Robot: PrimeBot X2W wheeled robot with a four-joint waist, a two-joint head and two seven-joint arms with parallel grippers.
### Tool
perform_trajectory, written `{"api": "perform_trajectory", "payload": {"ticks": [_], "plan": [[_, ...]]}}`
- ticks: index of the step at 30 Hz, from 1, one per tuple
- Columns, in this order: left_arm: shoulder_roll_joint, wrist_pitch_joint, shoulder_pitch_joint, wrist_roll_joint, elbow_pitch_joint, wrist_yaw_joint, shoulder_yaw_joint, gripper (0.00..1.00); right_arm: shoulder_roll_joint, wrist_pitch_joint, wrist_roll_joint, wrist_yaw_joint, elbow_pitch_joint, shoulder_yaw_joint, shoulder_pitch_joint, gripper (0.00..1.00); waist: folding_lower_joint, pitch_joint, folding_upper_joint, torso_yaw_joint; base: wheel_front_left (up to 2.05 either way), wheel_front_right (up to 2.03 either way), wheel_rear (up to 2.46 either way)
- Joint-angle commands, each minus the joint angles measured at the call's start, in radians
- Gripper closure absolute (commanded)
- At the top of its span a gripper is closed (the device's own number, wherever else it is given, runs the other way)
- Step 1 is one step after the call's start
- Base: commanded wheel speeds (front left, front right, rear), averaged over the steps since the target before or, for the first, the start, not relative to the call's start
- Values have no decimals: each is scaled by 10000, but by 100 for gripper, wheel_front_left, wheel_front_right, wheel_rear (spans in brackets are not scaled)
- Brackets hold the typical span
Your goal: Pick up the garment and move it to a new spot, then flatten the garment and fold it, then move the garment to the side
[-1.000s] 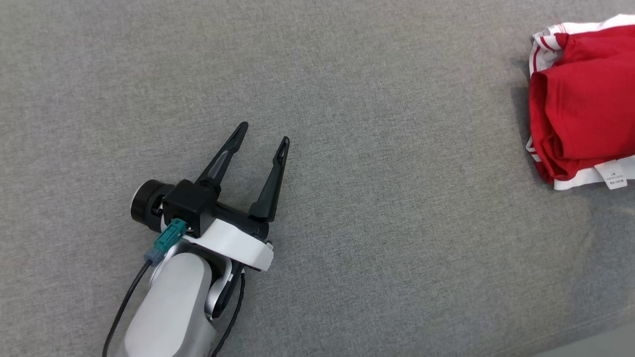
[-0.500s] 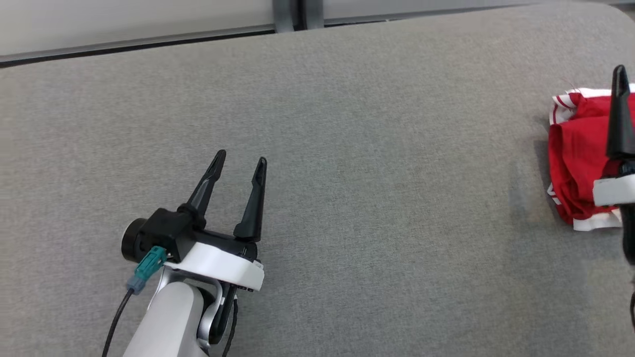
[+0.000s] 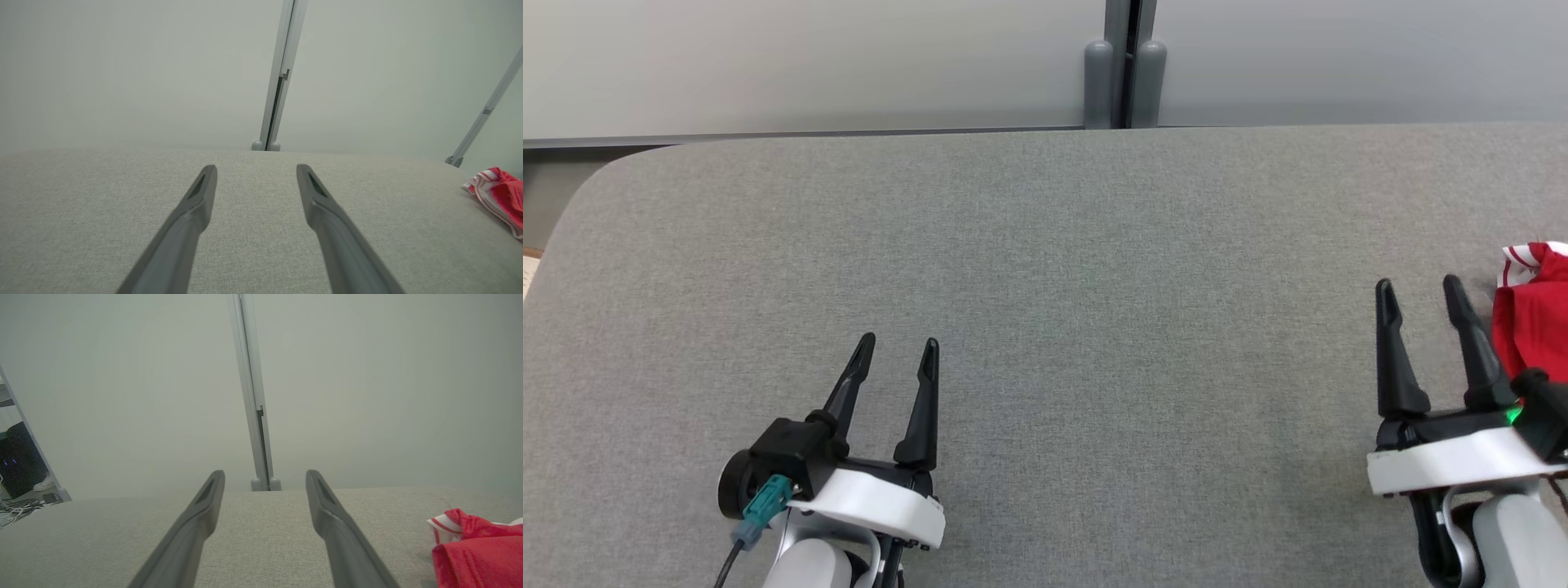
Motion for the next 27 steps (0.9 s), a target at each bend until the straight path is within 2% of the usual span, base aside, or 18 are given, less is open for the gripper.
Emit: {"api": "perform_trajectory", "payload": {"ticks": [1,3,15,27], "plan": [[37,7,142,-71,100,73,53,0,125,-5,-117,-4,-50,92,294,0,0,-180,-1,168,0,0,0],[39,7,226,-73,173,73,67,0,328,-6,55,-4,-20,14,493,0,0,-247,-1,207,0,0,0],[40,6,365,59,96,339,336,0,373,-6,-318,-2,-57,157,712,0,0,-292,-1,139,0,0,0],[41,6,308,61,-52,319,411,0,441,-6,-375,-2,-53,149,697,0,0,-292,-1,60,0,0,0]]}}
